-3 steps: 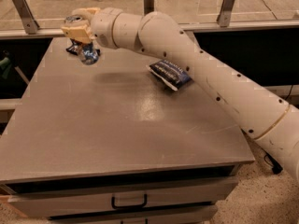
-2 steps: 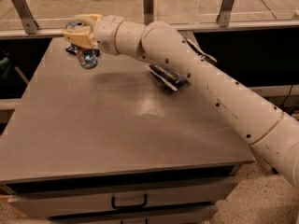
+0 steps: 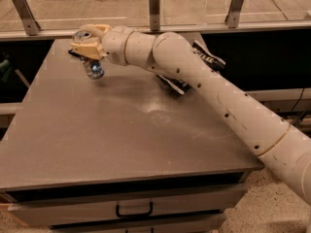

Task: Place redbull can upright

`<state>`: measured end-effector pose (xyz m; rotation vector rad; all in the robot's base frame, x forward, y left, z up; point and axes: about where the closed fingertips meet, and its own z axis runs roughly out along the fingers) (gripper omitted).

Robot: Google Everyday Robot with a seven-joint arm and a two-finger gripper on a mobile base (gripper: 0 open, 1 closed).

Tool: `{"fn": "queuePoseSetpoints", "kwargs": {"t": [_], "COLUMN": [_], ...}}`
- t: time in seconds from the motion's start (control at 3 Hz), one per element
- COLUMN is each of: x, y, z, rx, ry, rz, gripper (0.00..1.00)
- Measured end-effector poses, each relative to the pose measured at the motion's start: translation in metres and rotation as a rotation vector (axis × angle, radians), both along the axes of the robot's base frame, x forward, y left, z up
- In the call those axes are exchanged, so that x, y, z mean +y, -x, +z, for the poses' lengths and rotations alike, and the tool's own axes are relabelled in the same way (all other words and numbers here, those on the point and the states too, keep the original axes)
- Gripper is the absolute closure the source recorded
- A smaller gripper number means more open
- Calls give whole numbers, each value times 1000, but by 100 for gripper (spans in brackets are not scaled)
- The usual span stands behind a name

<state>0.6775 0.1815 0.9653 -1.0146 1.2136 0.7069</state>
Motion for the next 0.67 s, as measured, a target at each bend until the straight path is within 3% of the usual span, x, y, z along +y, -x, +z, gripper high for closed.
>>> {"fn": "queuePoseSetpoints", "kwargs": {"t": [0.33, 0.67], "x": [-3, -6], "y": [1, 1], "z": [-17, -27], "rx": [11, 23], "ry": [18, 18], "rz": [18, 20], "gripper": [52, 30]}}
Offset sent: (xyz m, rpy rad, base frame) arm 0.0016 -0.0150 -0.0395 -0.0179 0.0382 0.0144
